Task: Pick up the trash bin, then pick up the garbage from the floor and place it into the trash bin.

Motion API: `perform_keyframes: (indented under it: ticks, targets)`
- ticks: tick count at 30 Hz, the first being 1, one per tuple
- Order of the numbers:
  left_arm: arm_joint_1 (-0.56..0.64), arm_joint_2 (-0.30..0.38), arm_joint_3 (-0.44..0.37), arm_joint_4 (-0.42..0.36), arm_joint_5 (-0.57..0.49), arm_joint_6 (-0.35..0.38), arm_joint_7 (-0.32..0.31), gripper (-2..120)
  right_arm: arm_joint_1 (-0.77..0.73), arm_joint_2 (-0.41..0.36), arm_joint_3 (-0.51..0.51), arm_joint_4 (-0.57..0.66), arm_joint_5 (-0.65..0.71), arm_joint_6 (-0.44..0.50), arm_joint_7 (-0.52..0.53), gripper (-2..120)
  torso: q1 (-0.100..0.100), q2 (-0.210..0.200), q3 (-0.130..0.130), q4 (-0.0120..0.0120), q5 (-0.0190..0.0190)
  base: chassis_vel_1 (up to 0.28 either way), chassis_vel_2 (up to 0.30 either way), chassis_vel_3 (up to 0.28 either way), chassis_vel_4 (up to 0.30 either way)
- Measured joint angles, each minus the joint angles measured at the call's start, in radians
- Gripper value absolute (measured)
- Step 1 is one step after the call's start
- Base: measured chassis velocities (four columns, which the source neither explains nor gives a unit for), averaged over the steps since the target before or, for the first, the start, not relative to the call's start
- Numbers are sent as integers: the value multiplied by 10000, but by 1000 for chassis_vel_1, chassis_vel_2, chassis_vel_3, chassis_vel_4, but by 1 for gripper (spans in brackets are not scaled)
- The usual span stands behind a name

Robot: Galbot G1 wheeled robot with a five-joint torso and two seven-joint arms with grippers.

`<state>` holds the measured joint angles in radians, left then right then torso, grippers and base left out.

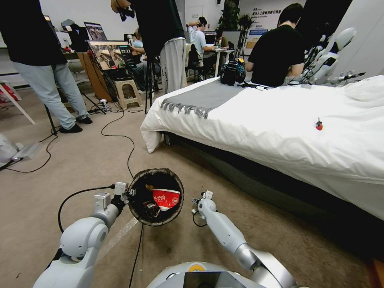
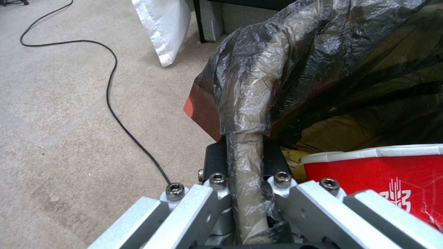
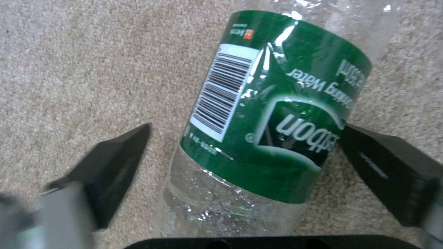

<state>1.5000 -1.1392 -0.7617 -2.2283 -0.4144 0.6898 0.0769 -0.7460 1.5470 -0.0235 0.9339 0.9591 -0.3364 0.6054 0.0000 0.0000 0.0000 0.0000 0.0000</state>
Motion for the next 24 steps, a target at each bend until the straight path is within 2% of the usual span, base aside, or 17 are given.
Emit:
perform_keyframes:
  ticks: [2,3,6,7,10,13,14,17,18,24]
  targets:
    - [-3,0,4,4,0,0,4,1,1,0,-1,-2,-10,7,-26,82,0,0,0,0,0,0,0,0,0]
    - [-3,0,4,4,0,0,4,1,1,0,-1,-2,-10,7,-26,82,0,0,0,0,0,0,0,0,0]
    - [-10,0,6,27,0,-1,14,1,-24,-18,-23,45,-26,7,-56,68,0,0,0,-1,0,0,0,0,0]
    - [-10,0,6,27,0,-1,14,1,-24,-18,-23,45,-26,7,-56,68,0,0,0,-1,0,0,0,0,0]
    - [-27,2,8,54,0,-3,21,1,-30,-19,-43,62,-50,7,-60,53,0,0,0,-1,-1,0,0,0,0]
    - [-36,5,13,64,0,-4,24,1,-35,-19,-51,73,-62,7,-61,46,0,0,0,-1,0,0,0,0,0]
    - [-52,7,21,72,0,-4,26,1,-39,-23,-57,74,-67,7,-66,39,1,0,0,-1,0,0,0,0,0]
    - [-62,11,29,81,0,-4,28,1,-41,-29,-58,75,-70,7,-75,34,0,0,0,0,0,0,0,0,0]
    - [-80,14,38,98,0,-5,30,1,-47,-44,-62,61,-74,11,-95,28,0,0,0,0,0,0,0,0,0]
    - [-90,13,55,109,1,-5,36,1,-66,-89,-65,35,-184,65,-204,21,0,1,-1,1,1,0,0,0,0]
